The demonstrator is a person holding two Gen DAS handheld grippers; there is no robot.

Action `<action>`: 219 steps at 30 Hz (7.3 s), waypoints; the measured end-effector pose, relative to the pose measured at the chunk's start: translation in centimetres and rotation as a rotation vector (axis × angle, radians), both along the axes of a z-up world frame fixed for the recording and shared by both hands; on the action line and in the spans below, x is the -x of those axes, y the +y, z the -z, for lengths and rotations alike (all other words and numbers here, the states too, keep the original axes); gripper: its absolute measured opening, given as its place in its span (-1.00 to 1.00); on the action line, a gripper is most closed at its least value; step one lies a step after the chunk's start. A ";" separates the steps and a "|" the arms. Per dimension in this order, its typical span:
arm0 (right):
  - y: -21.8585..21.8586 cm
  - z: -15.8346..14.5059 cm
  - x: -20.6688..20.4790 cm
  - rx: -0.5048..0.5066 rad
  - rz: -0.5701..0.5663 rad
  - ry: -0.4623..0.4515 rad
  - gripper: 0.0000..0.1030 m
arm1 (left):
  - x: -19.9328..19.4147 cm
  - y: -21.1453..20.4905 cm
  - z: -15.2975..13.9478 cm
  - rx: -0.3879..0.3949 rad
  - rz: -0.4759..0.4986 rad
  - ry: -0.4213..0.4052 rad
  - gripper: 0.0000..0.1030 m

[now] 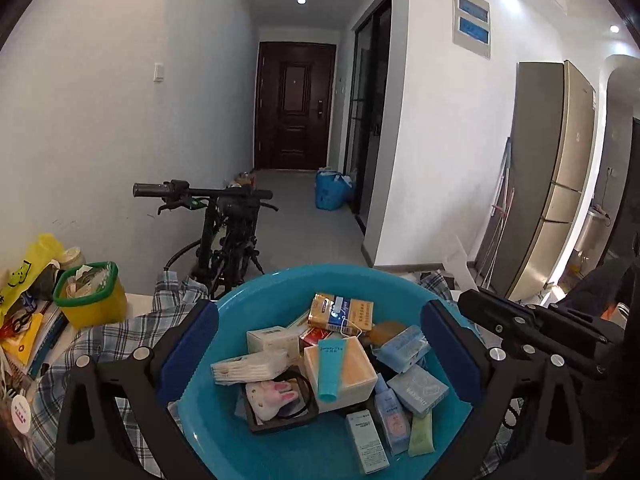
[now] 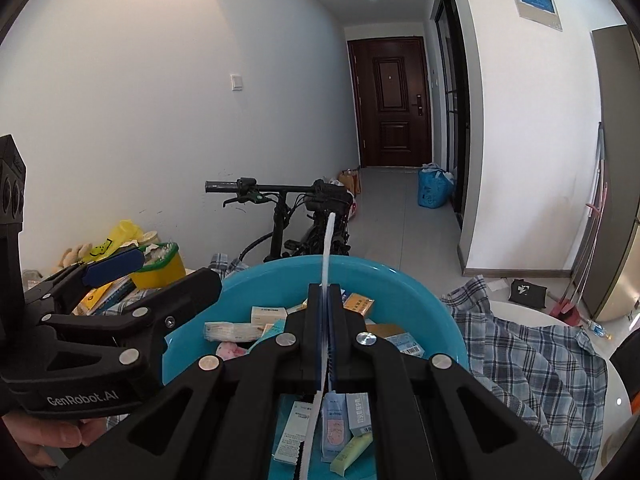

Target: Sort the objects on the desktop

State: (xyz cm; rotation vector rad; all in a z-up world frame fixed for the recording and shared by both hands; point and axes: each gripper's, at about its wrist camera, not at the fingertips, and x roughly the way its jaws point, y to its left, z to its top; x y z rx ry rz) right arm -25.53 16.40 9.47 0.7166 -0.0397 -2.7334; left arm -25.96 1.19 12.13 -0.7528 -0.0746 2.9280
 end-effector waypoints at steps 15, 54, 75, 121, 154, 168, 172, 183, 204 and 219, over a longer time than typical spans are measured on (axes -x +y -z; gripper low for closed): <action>1.6 3.6 3.6 0.005 0.031 -0.124 -0.96 | 4.0 -2.6 4.0 -0.049 -0.040 -0.156 0.99; 1.7 3.7 3.7 0.003 0.058 -0.150 -0.59 | 3.2 -4.8 2.7 -0.097 -0.082 -0.149 0.99; 3.4 0.8 2.1 0.013 0.161 -0.056 0.55 | 1.0 -3.4 0.3 -0.049 -0.076 -0.065 0.99; 6.1 -2.6 -1.0 0.071 0.209 0.041 0.99 | -2.0 -0.5 -3.4 -0.066 -0.077 0.061 0.99; 2.7 -8.3 -18.2 0.000 0.061 0.267 0.99 | -20.6 0.0 -8.9 0.007 0.029 0.258 0.99; 1.9 -6.8 -24.0 -0.031 0.053 0.338 0.99 | -26.5 -0.8 -8.5 0.040 0.010 0.339 0.99; 1.6 -6.7 -24.9 -0.044 0.046 0.352 0.99 | -27.3 -1.0 -8.0 0.037 0.018 0.341 0.99; 2.0 -5.8 -26.4 -0.012 0.070 0.368 0.99 | -28.0 -1.4 -6.5 0.039 0.006 0.354 0.99; 3.2 0.1 -26.9 0.013 0.133 0.337 0.99 | -28.8 -0.3 1.4 0.076 -0.009 0.346 0.99; 2.2 4.3 -28.0 -0.058 0.203 0.442 0.99 | -29.0 0.6 5.6 0.069 0.017 0.374 0.99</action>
